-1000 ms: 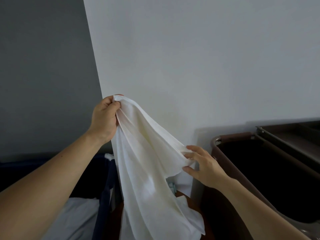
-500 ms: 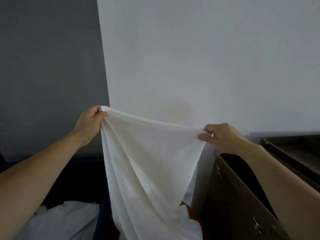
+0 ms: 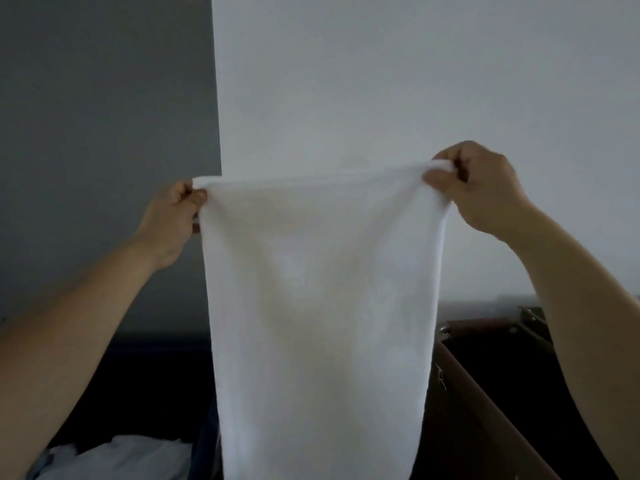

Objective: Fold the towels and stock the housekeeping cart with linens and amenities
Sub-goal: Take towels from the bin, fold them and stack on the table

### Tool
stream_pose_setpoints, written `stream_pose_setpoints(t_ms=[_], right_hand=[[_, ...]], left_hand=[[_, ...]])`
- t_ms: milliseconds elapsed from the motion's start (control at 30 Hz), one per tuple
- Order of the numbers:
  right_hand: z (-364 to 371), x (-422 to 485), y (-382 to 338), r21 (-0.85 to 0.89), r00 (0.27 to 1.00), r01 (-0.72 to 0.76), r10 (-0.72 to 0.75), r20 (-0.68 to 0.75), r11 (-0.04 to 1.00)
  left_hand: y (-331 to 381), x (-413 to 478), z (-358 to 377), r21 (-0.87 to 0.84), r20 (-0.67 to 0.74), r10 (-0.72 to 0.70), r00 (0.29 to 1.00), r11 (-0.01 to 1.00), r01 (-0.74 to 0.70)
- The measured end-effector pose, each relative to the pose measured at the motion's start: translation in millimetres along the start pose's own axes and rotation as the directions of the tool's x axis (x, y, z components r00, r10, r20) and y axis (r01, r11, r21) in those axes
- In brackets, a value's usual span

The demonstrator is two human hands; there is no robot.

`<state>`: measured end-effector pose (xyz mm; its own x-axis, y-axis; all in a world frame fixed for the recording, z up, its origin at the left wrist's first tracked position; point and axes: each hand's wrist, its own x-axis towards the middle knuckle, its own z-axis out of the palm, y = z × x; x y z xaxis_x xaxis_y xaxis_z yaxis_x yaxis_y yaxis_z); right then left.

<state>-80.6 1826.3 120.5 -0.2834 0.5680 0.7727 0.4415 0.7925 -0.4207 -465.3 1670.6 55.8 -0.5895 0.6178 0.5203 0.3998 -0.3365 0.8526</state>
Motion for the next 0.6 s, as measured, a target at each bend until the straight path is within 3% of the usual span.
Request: stream_pose_setpoints(t_ms=[33, 167, 267, 367, 500, 600], right_hand=[[2.3, -0.8, 1.0, 0.012, 1.000, -0.025, 0.025, 0.003, 1.000], [12.9, -16.5, 20.8, -0.189, 0.957, -0.111, 0.156, 0.243, 0.976], [3.2, -13.0, 21.3, -0.173, 0.985, -0.095, 0.117, 0.127, 0.980], [8.2, -16.0, 22.3, -0.101, 0.977, -0.205, 0.210, 0.043, 0.974], [28.9, -42.6, 26.4, 0.189, 0.849, -0.516, 0.470, 0.241, 0.836], [38.8, -55.4, 25.0, 0.321, 0.803, -0.592, 0.508, 0.310, 0.740]], left_hand=[[5.5, 2.1, 1.7, -0.030, -0.003, 0.000, 1.000, 1.000, 0.000], [-1.0, -7.4, 12.1, -0.015, 0.064, -0.038, 0.997, 0.999, 0.039], [0.1, -10.3, 19.5, -0.072, -0.005, -0.014, 1.000, 0.997, 0.014], [3.0, -9.6, 21.7, -0.021, -0.061, 0.058, 0.996, 0.998, -0.060], [-15.0, -15.3, 28.2, 0.100, -0.098, 0.137, 0.986, 0.987, -0.127], [-31.5, -17.2, 29.6, 0.156, -0.119, 0.110, 0.987, 0.984, -0.091]])
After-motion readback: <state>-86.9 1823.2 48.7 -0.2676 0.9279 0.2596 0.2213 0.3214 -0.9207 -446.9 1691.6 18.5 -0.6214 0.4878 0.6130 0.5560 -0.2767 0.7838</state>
